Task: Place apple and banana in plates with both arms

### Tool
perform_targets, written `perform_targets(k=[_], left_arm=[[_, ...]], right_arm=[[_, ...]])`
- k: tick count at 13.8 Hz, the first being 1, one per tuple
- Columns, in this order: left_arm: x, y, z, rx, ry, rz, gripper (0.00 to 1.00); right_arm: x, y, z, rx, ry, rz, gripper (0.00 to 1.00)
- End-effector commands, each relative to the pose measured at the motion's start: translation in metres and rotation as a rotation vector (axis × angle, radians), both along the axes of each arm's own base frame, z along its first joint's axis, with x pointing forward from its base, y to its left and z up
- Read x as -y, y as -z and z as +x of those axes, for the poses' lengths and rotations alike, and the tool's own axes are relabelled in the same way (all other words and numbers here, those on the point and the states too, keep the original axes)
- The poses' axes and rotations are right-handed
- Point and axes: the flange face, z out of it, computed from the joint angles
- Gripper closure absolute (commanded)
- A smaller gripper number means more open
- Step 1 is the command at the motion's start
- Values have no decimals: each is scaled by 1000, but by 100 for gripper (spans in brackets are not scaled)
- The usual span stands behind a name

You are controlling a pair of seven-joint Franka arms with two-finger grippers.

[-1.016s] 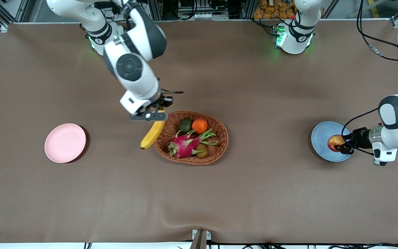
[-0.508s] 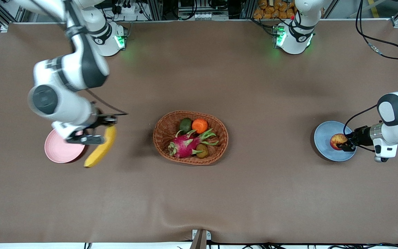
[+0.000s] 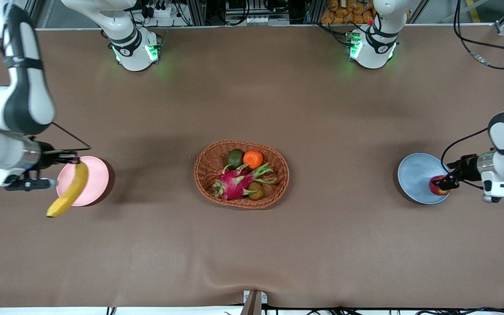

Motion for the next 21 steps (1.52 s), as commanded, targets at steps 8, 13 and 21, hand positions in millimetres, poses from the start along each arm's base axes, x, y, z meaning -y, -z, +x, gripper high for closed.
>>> perform_targets(k=[8,13,21], left_arm=[[71,-181,-20,100,125,118,0],[109,-278,-12,164,187,128,0],[124,-368,-36,176,392,128,0]], right_arm=[[68,77,-9,-98,-55,56,59],[60,58,-3,-78,-64,63,0],[10,-79,30,100,-141,25,0]])
